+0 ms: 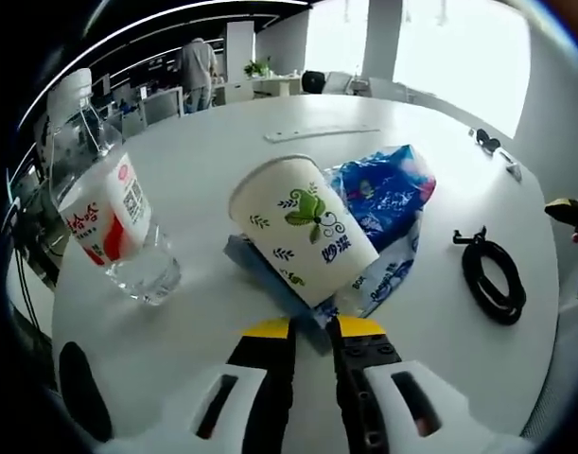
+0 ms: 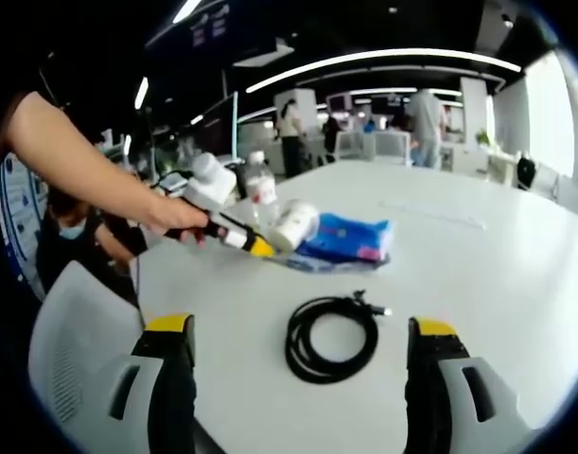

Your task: Arrange the tabletop items into an orderly group along one side of the table until the central work area is clear of visible clutter.

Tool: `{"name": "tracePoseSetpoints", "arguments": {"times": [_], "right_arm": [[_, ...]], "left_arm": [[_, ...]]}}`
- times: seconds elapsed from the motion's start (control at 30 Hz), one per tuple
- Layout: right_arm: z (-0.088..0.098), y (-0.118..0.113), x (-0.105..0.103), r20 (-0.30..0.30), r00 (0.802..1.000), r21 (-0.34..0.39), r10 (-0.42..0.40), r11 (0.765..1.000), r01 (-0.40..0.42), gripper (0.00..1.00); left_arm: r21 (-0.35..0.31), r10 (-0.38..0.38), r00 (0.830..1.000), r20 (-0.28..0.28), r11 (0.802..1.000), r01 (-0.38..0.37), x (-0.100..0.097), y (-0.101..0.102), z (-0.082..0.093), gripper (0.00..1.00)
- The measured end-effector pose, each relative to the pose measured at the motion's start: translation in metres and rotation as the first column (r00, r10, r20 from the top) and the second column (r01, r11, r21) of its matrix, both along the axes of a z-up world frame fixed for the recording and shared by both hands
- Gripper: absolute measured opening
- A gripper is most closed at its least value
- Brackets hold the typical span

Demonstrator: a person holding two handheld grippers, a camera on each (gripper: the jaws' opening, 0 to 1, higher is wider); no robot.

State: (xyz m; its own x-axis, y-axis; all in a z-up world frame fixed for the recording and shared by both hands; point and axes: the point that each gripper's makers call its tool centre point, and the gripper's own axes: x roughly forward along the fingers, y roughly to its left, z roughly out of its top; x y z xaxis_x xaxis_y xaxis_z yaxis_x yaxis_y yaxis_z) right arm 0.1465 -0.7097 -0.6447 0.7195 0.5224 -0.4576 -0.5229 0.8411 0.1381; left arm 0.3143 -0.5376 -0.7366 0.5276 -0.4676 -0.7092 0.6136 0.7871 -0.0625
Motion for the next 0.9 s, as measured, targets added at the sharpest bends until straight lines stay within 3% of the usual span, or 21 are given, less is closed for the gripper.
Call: {"name": "tracePoseSetpoints", "arguments": {"times": [0.9], "right_arm": [[-0.006, -0.004, -0.002, -0.017, 1.0, 0.002, -0.013, 1.0, 0.013, 0.9]], "left_arm": [[-0.017, -0.03, 0.999, -0.012, 0.999, 0.03, -0.002, -0.019, -0.002, 0.04]]}}
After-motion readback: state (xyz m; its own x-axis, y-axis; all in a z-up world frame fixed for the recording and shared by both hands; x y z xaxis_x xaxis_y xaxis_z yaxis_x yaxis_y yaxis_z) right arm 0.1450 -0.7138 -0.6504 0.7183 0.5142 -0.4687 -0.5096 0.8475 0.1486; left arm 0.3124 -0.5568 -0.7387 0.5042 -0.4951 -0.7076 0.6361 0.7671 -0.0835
